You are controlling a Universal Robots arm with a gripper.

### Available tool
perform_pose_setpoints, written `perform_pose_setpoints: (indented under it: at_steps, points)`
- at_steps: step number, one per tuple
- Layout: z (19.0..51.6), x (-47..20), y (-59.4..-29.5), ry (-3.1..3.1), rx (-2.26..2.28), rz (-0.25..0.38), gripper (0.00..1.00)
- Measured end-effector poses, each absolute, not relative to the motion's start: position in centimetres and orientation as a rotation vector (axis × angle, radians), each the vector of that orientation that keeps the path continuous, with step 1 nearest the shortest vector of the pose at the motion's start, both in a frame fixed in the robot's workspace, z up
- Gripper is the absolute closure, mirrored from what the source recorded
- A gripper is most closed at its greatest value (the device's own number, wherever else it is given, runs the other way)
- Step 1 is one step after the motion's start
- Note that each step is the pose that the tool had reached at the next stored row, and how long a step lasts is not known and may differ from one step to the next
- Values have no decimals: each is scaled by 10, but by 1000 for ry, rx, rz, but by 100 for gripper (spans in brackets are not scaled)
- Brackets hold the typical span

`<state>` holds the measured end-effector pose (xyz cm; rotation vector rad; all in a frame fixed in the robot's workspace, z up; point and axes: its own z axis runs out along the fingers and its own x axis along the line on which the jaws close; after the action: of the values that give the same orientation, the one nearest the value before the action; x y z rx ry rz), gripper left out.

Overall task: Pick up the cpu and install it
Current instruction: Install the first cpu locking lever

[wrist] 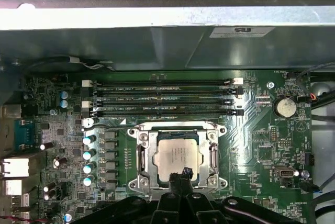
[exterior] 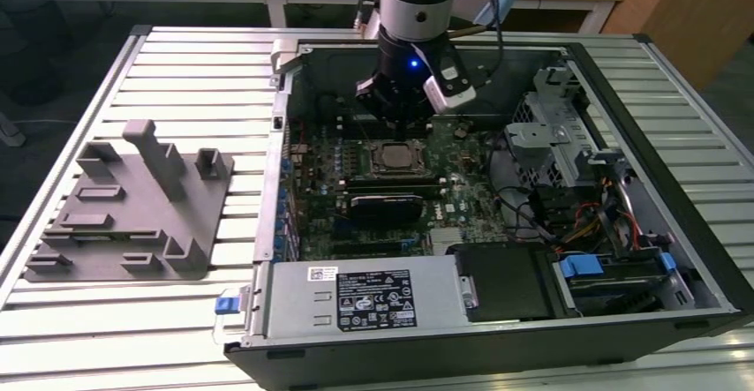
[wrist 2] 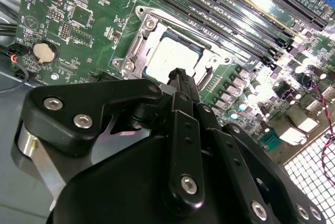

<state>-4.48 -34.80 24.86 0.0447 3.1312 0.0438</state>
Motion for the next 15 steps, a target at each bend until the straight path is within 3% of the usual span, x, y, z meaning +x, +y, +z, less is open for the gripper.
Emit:
perform_pose_setpoints:
  at_steps: [15]
  points:
    - [249,-53,-348,3131,45,44,89]
